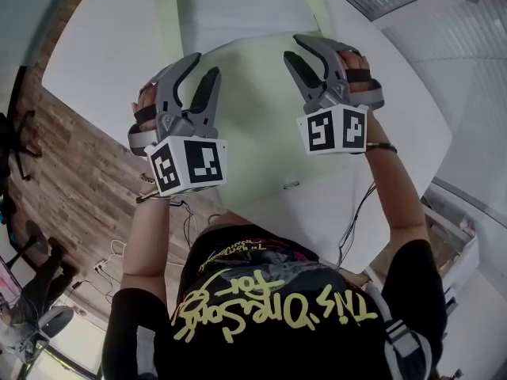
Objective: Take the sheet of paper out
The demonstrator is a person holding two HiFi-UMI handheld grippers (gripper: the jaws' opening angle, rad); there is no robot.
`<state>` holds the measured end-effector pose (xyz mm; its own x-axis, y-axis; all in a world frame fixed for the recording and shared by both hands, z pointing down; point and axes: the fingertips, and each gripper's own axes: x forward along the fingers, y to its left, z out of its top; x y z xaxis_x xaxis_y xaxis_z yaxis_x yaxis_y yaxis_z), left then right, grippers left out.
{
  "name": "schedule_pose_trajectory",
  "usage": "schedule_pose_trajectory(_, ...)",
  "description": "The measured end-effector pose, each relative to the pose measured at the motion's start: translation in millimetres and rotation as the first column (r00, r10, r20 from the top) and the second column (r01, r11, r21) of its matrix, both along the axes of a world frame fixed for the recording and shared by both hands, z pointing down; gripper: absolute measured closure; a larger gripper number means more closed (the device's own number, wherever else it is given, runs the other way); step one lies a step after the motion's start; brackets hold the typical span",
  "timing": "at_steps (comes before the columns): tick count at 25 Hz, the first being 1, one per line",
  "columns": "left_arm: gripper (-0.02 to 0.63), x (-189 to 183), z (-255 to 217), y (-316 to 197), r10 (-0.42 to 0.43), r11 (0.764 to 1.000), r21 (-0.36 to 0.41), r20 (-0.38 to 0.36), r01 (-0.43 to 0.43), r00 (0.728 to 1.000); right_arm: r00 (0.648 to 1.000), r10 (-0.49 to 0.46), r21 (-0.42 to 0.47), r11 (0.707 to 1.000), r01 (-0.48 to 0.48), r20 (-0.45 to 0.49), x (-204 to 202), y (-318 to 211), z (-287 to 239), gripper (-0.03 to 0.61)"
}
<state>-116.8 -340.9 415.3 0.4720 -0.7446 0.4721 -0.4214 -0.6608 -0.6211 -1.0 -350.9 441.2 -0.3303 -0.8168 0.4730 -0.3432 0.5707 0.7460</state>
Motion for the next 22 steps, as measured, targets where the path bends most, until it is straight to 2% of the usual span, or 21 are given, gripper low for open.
schedule_pose_trajectory(4,0.459,2,13,-11,-0.011,1.000,0.015,0.081,0.009,0.997,0.998,-0.003,0.008,1.000,0.004,-0.060,1,-12,16,0.428)
schedule_pose_trajectory(11,0.453,7,20,-28,-0.034,0.999,0.042,0.143,0.029,0.989,0.994,-0.006,0.065,0.998,0.012,-0.105,2,-28,18,0.422)
schedule_pose_trajectory(19,0.457,6,24,-42,-0.069,0.997,0.041,0.148,0.064,0.987,0.990,-0.005,0.086,0.996,0.018,-0.140,-1,-44,25,0.422)
schedule_pose_trajectory(22,0.498,7,22,-43,-0.064,0.997,0.042,0.154,0.059,0.986,0.990,0.001,0.092,0.996,0.012,-0.139,-1,-47,24,0.423)
